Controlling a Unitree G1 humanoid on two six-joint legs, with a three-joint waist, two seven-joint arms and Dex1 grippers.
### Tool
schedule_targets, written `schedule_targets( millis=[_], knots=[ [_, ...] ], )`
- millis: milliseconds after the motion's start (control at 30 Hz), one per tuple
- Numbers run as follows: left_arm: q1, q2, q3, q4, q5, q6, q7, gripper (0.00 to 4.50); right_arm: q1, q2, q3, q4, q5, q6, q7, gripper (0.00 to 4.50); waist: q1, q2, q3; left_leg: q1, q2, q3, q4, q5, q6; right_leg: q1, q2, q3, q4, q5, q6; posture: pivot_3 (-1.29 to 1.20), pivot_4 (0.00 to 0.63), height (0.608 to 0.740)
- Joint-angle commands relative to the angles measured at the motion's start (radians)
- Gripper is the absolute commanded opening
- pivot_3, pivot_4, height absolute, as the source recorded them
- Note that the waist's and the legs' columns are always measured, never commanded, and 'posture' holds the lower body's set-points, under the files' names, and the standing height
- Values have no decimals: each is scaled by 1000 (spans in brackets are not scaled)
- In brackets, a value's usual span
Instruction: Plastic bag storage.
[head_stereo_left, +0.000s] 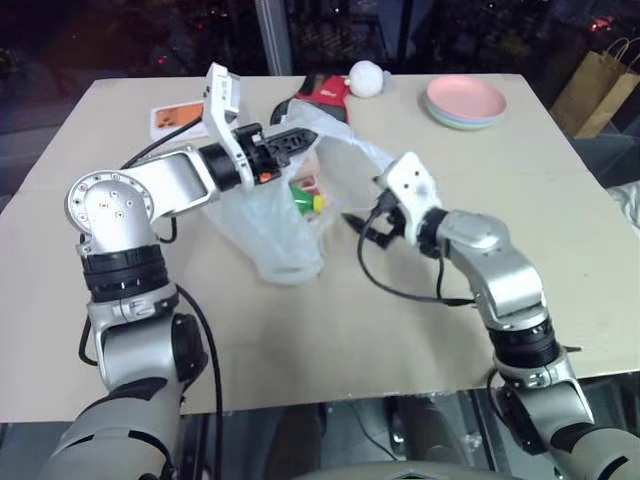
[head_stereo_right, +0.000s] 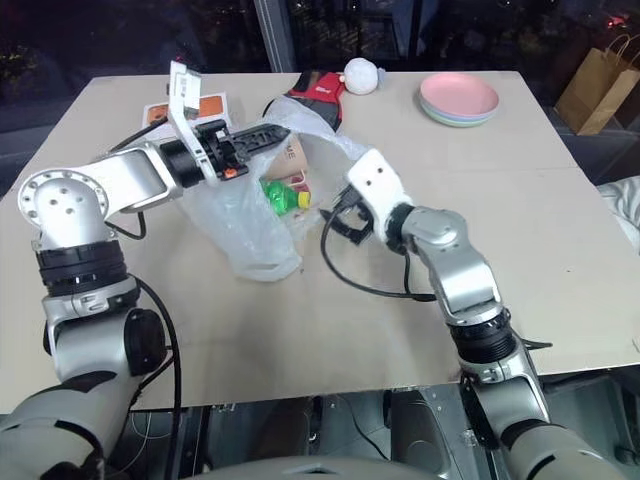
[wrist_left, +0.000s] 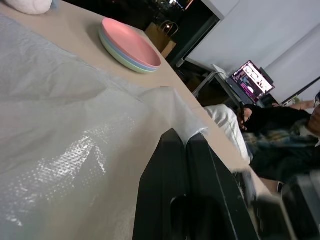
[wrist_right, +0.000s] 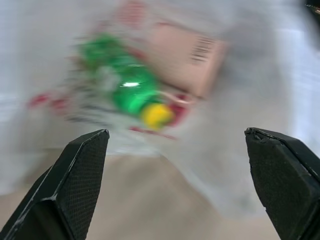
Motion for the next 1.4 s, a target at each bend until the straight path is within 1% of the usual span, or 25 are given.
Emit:
schedule_targets(
  millis=[33,67,200,433,467,533,600,633,700,767,800,900,933,967,1000,1033,1067,1133,1200,1267,1333,1400],
  knots=[
    [1,27,-1,-69,8,-16,-39,0,-29,32,-112,-71,85,78,-49,4418,0,0,0,0,0,0,0,0,0,0,0,0,0,0,0,0,150,740],
    [3,26,-2,-75,11,-17,-37,0,-37,47,-147,-70,108,103,-67,4418,0,0,0,0,0,0,0,0,0,0,0,0,0,0,0,0,150,740],
    [2,24,5,-85,16,-16,-31,0,-58,48,-179,-34,139,137,-104,4418,0,0,0,0,0,0,0,0,0,0,0,0,0,0,0,0,150,740],
    [2,23,13,-97,22,-15,-22,0,-91,85,-173,95,212,108,-111,4418,-2,0,0,0,0,0,0,0,0,0,0,0,0,0,0,0,150,740],
    [2,22,15,-98,21,-14,-20,0,-93,85,-172,100,217,107,-111,4178,-1,0,0,0,0,0,0,0,0,0,0,0,0,0,0,0,150,740],
    [5,22,15,-105,19,-12,-19,0,-98,74,-154,131,211,84,-109,3532,-1,0,0,0,0,0,0,0,0,0,0,0,0,0,0,0,150,740],
    [7,27,8,-114,23,-13,-24,0,-104,68,-150,159,213,66,-111,2548,-1,0,0,0,0,0,0,0,0,0,0,0,-1,0,0,0,150,740],
    [9,30,5,-116,27,-15,-29,0,-107,68,-150,168,215,59,-113,2155,-1,0,0,0,0,0,0,0,0,0,0,0,-1,0,0,0,150,740],
    [22,46,16,-131,21,-18,-48,0,-109,58,-151,180,222,48,-106,1060,-1,0,0,0,0,0,0,0,0,0,0,0,-1,0,0,0,150,740],
    [33,66,27,-149,-17,3,-91,549,-109,48,-152,187,229,42,-101,101,-4,0,0,0,0,0,0,0,0,0,0,0,-1,0,0,0,150,740],
    [47,86,25,-172,-37,12,-131,870,-110,45,-151,191,232,38,-100,0,-4,0,0,0,0,1,0,0,0,0,0,0,-1,0,0,0,150,740],
    [113,152,-6,-238,-16,-27,-239,2333,-112,36,-144,202,238,28,-95,0,-5,0,0,0,1,1,-1,0,0,0,1,1,-1,0,0,0,150,740],
    [138,160,16,-244,-11,-54,-254,2829,-114,36,-143,206,241,26,-94,0,-5,0,0,0,1,1,-1,0,0,0,1,1,-1,0,0,0,150,740],
    [175,177,63,-267,-52,-56,-293,3253,-117,36,-143,211,244,22,-93,0,-4,0,0,0,1,1,-1,0,0,0,1,1,-1,0,0,0,150,740],
    [203,188,107,-283,-118,-39,-317,3857,-119,34,-143,216,247,19,-92,0,-5,0,0,0,1,1,-1,0,0,0,1,1,-1,0,0,0,150,740],
    [231,203,149,-300,-208,-4,-325,4104,-120,30,-142,224,248,13,-91,0,-6,0,0,0,1,1,-1,0,0,0,1,1,-1,0,0,0,150,740],
    [261,223,175,-320,-279,26,-331,4104,-120,26,-141,230,248,7,-89,0,-6,0,0,0,2,1,-1,0,0,-1,1,1,-1,0,0,0,150,740],
    [349,274,213,-373,-372,58,-343,4104,-120,19,-141,241,249,-2,-88,0,-5,0,0,0,2,1,-1,0,0,-1,1,0,-1,0,0,0,150,740],
    [487,319,271,-428,-441,73,-345,4104,-118,13,-141,244,253,-7,-86,0,-2,0,0,0,2,1,-1,0,0,0,1,1,-2,0,0,0,150,740],
    [644,345,346,-453,-485,82,-327,4104,-116,7,-139,243,258,-8,-85,0,-8,1,0,1,2,3,-2,0,1,0,1,3,-2,0,0,0,150,740],
    [787,350,419,-438,-529,69,-309,4104,-112,2,-137,237,265,-6,-83,0,-5,0,0,1,2,4,-2,0,1,-1,1,3,-1,-1,-1,0,150,740],
    [933,338,468,-501,-494,52,-344,4104,-102,0,-134,228,272,0,-81,0,-3,0,0,1,3,2,-2,0,1,-1,1,1,-1,-1,-2,0,150,740]
  ],
)
